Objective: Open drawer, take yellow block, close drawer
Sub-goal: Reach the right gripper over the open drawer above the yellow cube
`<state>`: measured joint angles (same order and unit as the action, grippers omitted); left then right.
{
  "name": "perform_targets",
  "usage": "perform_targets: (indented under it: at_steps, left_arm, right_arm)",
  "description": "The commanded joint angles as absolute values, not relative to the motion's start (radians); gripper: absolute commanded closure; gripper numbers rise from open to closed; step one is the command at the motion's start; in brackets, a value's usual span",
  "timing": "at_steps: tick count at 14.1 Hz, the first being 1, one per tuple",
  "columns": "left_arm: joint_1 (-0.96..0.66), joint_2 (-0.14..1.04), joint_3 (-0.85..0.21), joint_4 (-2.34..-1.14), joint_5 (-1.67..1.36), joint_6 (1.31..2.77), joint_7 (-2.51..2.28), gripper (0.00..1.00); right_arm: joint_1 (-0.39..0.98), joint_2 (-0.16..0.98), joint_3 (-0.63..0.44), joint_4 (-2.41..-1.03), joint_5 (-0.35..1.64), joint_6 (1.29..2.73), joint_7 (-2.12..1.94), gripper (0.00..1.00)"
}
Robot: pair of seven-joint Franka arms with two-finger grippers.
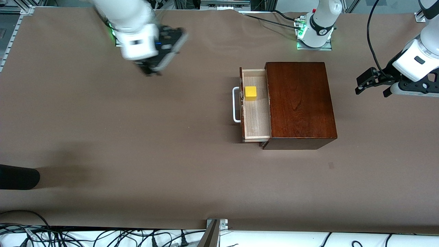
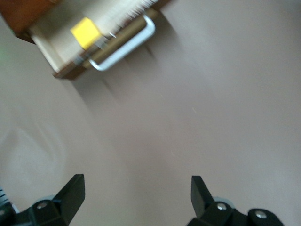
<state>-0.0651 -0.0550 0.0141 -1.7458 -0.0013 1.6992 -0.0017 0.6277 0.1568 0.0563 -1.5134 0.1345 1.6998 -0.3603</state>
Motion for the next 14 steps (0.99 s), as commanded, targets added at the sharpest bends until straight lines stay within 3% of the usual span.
perform_targets:
  at_steps: [1,6,14]
  left_arm:
    - [-0.067,-0.061,0.02,-1.749,-0.014,1.7,0.012,0.0]
    - [-0.067,-0.061,0.02,-1.749,-0.014,1.7,0.012,0.0]
    - [-0.067,-0.045,0.018,-1.734,-0.012,1.672,0.008,0.0]
  right_arm:
    - [0.718,0.27,0.077,-1.427,0.132,1.772,-0.417,0.0]
    - [0.854,0.555,0.081,-1.154,0.051,1.786,-0.564,0.0]
    - [0.95,0.715,0.078,-1.108,-0.038,1.971,-0.568,0.0]
